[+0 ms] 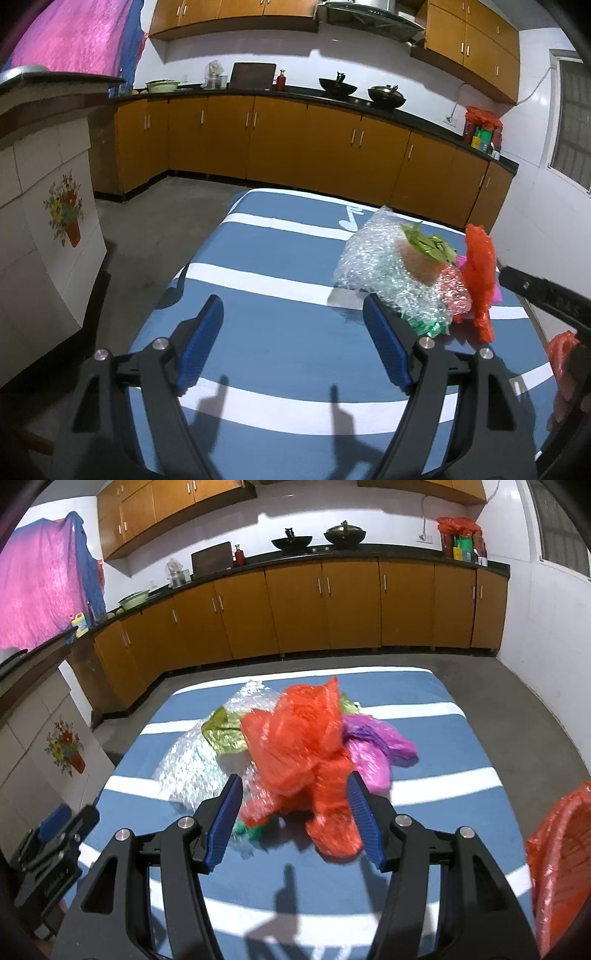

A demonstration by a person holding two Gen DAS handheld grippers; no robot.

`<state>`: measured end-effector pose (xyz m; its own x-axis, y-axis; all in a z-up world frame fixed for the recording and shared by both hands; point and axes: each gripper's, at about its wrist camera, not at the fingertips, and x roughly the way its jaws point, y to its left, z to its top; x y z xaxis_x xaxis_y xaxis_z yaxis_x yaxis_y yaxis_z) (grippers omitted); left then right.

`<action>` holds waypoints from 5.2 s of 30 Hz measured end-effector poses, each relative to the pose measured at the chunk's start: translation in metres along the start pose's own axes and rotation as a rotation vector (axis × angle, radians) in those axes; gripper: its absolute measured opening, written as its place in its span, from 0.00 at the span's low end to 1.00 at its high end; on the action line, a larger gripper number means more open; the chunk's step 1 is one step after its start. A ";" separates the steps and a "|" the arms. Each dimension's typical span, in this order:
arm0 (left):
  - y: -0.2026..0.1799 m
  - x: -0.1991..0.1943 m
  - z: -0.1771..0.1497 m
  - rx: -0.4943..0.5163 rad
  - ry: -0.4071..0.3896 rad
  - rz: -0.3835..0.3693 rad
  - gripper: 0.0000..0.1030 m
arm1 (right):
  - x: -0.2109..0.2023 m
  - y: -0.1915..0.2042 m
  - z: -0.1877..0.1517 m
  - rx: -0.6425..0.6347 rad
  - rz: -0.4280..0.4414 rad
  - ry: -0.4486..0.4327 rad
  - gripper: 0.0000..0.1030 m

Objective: Collect trash
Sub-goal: 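Grasp a red bag with the right gripper while the left gripper grasps a green paw-print bag, then carry both bags over the basket and open both grippers to drop them, then move both open grippers back over the remaining bags on the table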

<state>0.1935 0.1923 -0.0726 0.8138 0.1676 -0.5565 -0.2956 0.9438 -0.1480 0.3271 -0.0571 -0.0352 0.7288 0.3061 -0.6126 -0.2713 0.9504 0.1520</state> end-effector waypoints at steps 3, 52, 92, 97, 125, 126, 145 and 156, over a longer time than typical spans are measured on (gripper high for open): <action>0.001 0.004 0.001 -0.007 0.009 -0.002 0.75 | 0.013 0.004 0.005 0.008 -0.007 -0.011 0.61; -0.125 0.104 0.050 0.068 0.165 -0.298 0.03 | -0.045 -0.093 -0.032 0.131 -0.127 -0.042 0.06; -0.190 -0.084 0.028 0.160 0.019 -0.567 0.03 | -0.177 -0.152 -0.062 0.234 -0.300 -0.205 0.06; -0.216 -0.090 0.013 0.182 0.050 -0.623 0.02 | -0.189 -0.177 -0.075 0.274 -0.354 -0.202 0.06; -0.339 -0.090 -0.061 0.309 0.227 -0.849 0.02 | -0.234 -0.258 -0.108 0.433 -0.496 -0.225 0.06; -0.343 -0.089 -0.064 0.314 0.233 -0.851 0.02 | -0.235 -0.258 -0.108 0.437 -0.498 -0.226 0.06; -0.344 -0.050 -0.091 0.320 0.345 -0.777 0.33 | -0.233 -0.272 -0.116 0.488 -0.485 -0.207 0.39; -0.312 -0.045 -0.080 0.312 0.281 -0.658 0.46 | -0.224 -0.261 -0.111 0.450 -0.480 -0.182 0.39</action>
<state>0.2095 -0.1321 -0.0669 0.6037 -0.4936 -0.6260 0.3921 0.8676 -0.3059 0.1652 -0.3797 -0.0239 0.8077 -0.1879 -0.5589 0.3675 0.9016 0.2281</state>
